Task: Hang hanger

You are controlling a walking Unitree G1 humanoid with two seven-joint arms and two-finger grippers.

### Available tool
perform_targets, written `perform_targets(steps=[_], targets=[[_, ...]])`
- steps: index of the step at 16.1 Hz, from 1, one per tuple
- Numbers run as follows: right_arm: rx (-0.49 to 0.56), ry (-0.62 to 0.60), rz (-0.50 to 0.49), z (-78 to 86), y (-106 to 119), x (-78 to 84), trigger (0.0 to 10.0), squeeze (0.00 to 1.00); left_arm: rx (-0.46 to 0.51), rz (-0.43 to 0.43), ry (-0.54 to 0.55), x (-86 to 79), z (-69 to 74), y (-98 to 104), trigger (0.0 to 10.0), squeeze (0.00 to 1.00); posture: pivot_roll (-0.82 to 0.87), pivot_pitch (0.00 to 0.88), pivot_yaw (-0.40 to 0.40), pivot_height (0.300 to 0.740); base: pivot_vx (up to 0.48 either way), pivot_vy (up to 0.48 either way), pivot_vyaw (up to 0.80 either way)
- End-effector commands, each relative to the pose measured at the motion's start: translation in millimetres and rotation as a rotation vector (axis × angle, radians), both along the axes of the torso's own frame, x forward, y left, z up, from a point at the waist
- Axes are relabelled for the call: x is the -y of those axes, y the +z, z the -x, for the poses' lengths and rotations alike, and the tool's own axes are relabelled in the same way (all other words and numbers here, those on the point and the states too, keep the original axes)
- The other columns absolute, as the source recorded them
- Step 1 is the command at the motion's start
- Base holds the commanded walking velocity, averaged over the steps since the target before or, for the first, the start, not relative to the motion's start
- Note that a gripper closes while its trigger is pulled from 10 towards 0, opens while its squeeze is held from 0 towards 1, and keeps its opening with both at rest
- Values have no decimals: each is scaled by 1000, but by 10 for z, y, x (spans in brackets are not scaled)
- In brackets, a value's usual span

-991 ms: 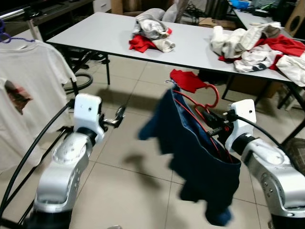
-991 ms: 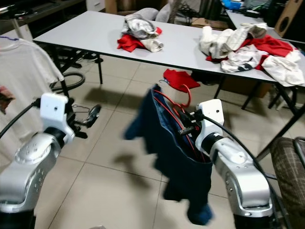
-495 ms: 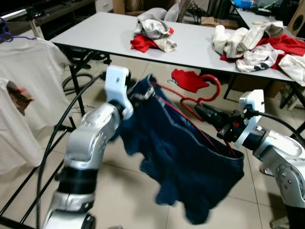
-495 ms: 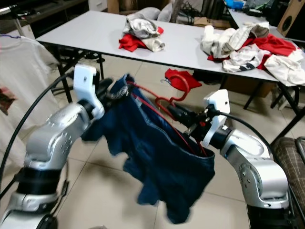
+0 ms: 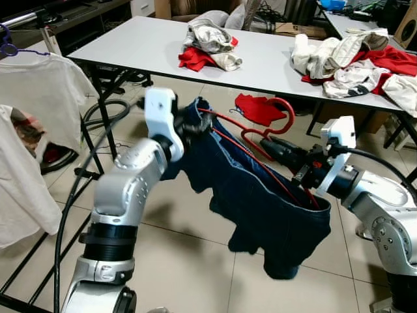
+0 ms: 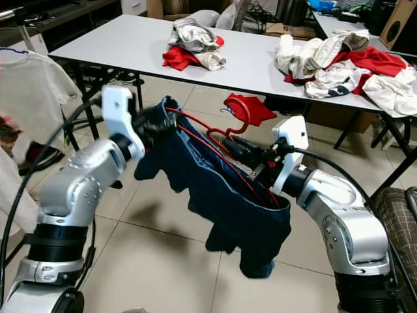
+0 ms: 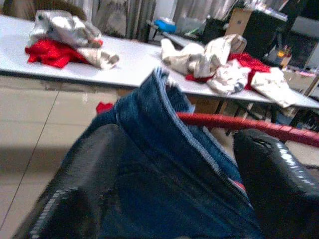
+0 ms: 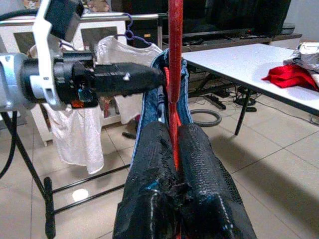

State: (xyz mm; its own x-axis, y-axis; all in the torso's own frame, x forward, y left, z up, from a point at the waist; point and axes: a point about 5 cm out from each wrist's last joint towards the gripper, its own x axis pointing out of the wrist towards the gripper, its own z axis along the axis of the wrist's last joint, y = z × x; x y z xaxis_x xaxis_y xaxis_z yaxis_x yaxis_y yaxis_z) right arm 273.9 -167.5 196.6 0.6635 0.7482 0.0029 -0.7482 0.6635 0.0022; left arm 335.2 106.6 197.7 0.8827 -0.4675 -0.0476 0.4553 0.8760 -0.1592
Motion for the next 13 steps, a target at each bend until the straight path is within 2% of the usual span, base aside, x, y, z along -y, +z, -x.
perform_targets(steps=[1, 2, 4, 8, 13], targets=[[63, 13, 7, -17, 126, 2, 0, 0, -12, -24, -6, 38, 4, -23, 1529, 0, -43, 0, -19, 740, 0, 0, 0], [66, 15, 6, -15, 131, -3, 0, 0, -11, -30, -9, 42, 6, -26, 0, 0, -43, 0, -19, 740, 0, 0, 0], [66, 13, 4, -8, 132, -4, 0, 0, 4, -53, -16, 53, 10, -26, 0, 0, -47, 0, -16, 740, 0, 0, 0], [58, 5, 8, -5, 112, -2, 0, 0, 5, -42, -28, 68, 9, -38, 0, 0, -49, 0, -13, 740, 0, 0, 0], [34, 16, -26, -1, 106, -15, 0, 0, -19, -51, 17, -12, -25, -89, 0, 0, -49, 0, -14, 740, 0, 0, 0]])
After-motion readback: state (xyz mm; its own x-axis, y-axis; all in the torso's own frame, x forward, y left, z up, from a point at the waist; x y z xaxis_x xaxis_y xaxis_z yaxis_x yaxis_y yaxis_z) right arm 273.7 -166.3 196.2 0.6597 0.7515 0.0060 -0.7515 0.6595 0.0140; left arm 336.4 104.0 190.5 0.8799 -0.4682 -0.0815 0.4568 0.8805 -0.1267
